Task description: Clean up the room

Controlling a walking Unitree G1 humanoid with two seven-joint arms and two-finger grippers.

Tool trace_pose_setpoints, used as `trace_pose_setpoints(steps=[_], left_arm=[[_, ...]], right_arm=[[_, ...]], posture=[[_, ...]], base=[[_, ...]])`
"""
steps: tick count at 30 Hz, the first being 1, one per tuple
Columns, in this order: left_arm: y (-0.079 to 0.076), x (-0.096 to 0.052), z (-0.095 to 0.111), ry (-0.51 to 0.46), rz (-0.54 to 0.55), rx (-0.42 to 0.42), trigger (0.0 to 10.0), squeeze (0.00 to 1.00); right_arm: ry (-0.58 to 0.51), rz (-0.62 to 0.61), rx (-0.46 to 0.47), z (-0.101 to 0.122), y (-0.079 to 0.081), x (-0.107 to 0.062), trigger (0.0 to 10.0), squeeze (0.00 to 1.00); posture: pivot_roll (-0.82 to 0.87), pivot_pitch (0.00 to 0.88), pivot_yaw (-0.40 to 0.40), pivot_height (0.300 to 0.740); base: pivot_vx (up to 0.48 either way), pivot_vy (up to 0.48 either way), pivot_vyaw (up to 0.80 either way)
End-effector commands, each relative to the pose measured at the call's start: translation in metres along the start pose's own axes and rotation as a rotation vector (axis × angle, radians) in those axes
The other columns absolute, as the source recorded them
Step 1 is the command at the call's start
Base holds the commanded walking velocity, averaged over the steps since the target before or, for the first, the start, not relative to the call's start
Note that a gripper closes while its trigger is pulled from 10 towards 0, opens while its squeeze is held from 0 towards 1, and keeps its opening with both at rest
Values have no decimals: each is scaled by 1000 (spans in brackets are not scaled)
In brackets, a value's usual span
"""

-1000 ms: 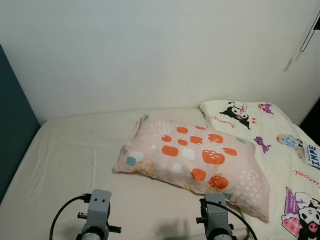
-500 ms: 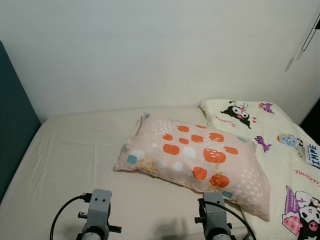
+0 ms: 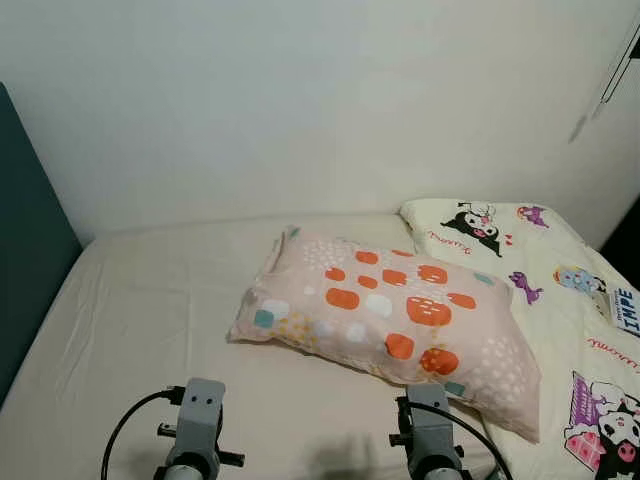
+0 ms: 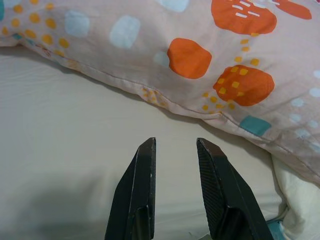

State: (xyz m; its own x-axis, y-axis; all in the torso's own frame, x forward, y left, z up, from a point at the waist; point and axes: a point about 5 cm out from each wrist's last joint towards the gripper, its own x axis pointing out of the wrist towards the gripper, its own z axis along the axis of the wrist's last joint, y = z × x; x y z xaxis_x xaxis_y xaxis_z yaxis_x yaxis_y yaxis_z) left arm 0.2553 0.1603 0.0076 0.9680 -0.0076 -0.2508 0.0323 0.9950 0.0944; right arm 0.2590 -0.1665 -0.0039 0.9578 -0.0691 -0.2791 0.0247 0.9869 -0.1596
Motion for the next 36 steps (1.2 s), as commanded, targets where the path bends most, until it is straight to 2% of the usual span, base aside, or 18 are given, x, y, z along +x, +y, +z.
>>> trace_pose_setpoints(steps=[1,11,36], left_arm=[[2,-2,-4,21,-7,20,10000,0],[1,-2,-4,21,-9,22,10000,0],[4,-2,-4,20,-21,32,10000,0]], right_arm=[[9,-6,16,-4,0,-3,10000,0],[7,-3,20,-3,-1,-3,10000,0],[-3,1,27,-2,3,-3,10000,0]], posture=[[15,100,-25,696],[15,98,-28,667],[26,97,-22,667]], base=[[0,0,0],[0,0,0],[0,0,0]])
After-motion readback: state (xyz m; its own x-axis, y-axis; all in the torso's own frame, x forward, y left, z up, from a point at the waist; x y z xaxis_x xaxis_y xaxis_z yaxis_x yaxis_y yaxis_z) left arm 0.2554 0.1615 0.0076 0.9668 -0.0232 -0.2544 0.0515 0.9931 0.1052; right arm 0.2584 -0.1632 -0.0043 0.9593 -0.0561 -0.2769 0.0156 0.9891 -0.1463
